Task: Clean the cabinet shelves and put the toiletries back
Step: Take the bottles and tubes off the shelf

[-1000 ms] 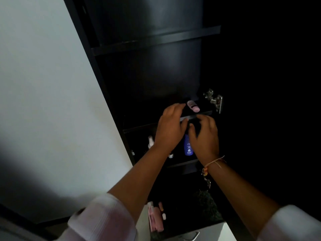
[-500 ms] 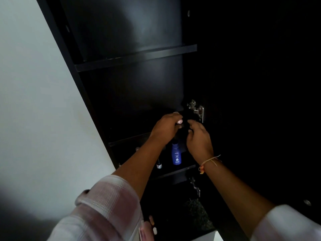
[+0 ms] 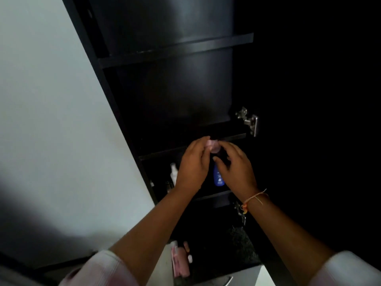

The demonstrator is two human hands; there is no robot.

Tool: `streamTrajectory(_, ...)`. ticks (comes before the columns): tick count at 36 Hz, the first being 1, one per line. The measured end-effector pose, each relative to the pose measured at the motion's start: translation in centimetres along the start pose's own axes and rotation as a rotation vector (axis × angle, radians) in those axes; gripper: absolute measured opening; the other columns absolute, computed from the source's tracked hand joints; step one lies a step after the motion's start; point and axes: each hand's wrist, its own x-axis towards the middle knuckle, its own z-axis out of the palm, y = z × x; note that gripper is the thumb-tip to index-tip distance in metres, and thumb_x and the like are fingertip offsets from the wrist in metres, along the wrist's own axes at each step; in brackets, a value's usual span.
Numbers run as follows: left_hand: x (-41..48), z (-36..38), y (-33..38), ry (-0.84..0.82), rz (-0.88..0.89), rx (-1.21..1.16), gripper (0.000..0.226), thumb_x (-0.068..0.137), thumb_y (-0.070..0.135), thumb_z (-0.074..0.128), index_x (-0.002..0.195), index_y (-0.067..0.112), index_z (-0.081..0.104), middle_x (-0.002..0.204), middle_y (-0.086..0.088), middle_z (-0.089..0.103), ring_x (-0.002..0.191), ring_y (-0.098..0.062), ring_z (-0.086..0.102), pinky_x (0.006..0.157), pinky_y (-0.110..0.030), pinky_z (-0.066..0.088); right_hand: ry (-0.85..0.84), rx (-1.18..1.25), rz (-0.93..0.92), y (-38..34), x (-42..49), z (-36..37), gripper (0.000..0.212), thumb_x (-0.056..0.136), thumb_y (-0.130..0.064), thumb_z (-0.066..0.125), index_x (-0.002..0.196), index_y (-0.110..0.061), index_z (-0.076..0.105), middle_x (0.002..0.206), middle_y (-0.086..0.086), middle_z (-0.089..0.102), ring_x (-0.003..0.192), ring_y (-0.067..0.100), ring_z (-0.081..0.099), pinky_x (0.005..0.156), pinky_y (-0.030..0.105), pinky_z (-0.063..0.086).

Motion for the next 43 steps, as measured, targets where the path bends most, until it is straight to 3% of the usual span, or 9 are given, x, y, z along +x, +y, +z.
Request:
streamTrajectory(3, -2.7, 0.1, -2.1, 0.013, -0.160, -0.010, 0.028, 0.099, 0.035, 0.044, 0.124, 0.030, 0.056, 0.121, 0.008, 0.064, 0.112, -0.008, 0.060, 0.102, -0.050, 0.044, -0.048, -0.037, 0.003, 0.2, -1.7, 1.3, 0.046, 0.089, -0.029, 0.067, 0.131, -0.016, 0.056, 0.133, 0.002, 0.056, 0.119, 0.022, 0.054, 0.098, 0.038, 0.049)
streamTrajectory(6, -5.4, 0.2, -4.0, -0.016, -0.296, -0.092, 0.027, 0.101, 0.022, 0.047, 0.124, 0.016, 0.060, 0.116, -0.001, 0.067, 0.106, -0.013, 0.064, 0.099, -0.046, 0.047, -0.100, -0.040, 0.033, 0.8, -3.7, 2.7, 0.038, 0.091, -0.026, 0.066, 0.127, -0.015, 0.060, 0.128, 0.003, 0.058, 0.115, 0.021, 0.055, 0.095, 0.031, 0.048)
streamTrajectory(12, -10.4, 0.2, -6.4, -0.113, -0.453, -0.098, 0.026, 0.101, 0.015, 0.049, 0.122, 0.009, 0.062, 0.114, 0.000, 0.067, 0.101, -0.004, 0.060, 0.088, -0.006, 0.043, -0.324, 0.217, 0.286, 2.5, -7.7, 5.9, 0.027, 0.087, -0.020, 0.069, 0.114, -0.015, 0.066, 0.100, -0.001, 0.069, 0.088, 0.009, 0.066, 0.079, 0.029, 0.056)
streamTrajectory(15, -12.7, 0.4, -7.9, -0.186, -0.516, -0.087, 0.025, 0.100, 0.018, 0.051, 0.120, 0.010, 0.064, 0.113, 0.002, 0.068, 0.105, -0.011, 0.063, 0.092, -0.016, 0.046, -0.468, 0.284, 0.394, 3.6, -9.8, 7.5, 0.025, 0.085, -0.011, 0.070, 0.110, -0.013, 0.067, 0.097, 0.001, 0.069, 0.087, 0.015, 0.067, 0.081, 0.033, 0.057)
streamTrajectory(20, -16.6, 1.0, -10.0, -0.258, -0.665, -0.058, 0.025, 0.098, 0.021, 0.054, 0.119, 0.013, 0.065, 0.112, -0.003, 0.070, 0.103, -0.016, 0.065, 0.091, -0.025, 0.047, -0.587, 0.351, 0.547, 5.0, -13.4, 9.8, 0.020, 0.085, 0.000, 0.068, 0.102, -0.005, 0.060, 0.094, 0.005, 0.065, 0.082, 0.009, 0.063, 0.072, 0.012, 0.052)
streamTrajectory(25, -20.4, 2.0, -11.9, -0.270, -0.803, -0.002, 0.029, 0.096, 0.015, 0.053, 0.124, 0.015, 0.060, 0.113, -0.002, 0.069, 0.098, -0.017, 0.066, 0.084, -0.016, 0.047, -0.598, 0.215, 0.636, 7.5, -17.2, 12.3, 0.016, 0.082, -0.012, 0.073, 0.081, -0.017, 0.058, 0.085, 0.014, 0.068, 0.082, 0.030, 0.067, 0.074, 0.042, 0.053)
streamTrajectory(28, -23.0, 2.2, -12.8, -0.194, -0.910, 0.053, 0.029, 0.095, 0.008, 0.049, 0.122, 0.012, 0.060, 0.109, 0.004, 0.064, 0.095, -0.007, 0.059, 0.071, 0.001, 0.036, -0.611, 0.130, 0.746, 9.5, -19.6, 13.9, 0.013, 0.083, -0.012, 0.071, 0.090, -0.005, 0.063, 0.084, 0.016, 0.067, 0.080, 0.030, 0.064, 0.067, 0.032, 0.047)
streamTrajectory(33, -28.1, 2.9, -15.7, -0.255, -0.994, 0.107, 0.021, 0.090, 0.006, 0.051, 0.106, 0.012, 0.064, 0.106, -0.008, 0.068, 0.099, -0.022, 0.064, 0.085, -0.030, 0.049, -0.687, 0.071, 0.956, 13.2, -23.9, 16.8, 0.024, 0.085, -0.010, 0.069, 0.103, 0.005, 0.065, 0.098, 0.025, 0.067, 0.093, 0.036, 0.065, 0.078, 0.039, 0.052)
streamTrajectory(43, -33.0, 5.3, -20.2, -0.412, -1.081, 0.170, 0.032, 0.087, 0.012, 0.059, 0.119, 0.006, 0.058, 0.115, -0.012, 0.062, 0.104, -0.023, 0.060, 0.080, -0.021, 0.040, -0.687, 0.012, 1.078, 16.4, -29.2, 22.3, 0.034, 0.077, -0.014, 0.073, 0.108, -0.008, 0.061, 0.105, 0.017, 0.066, 0.097, 0.032, 0.063, 0.086, 0.048, 0.053)
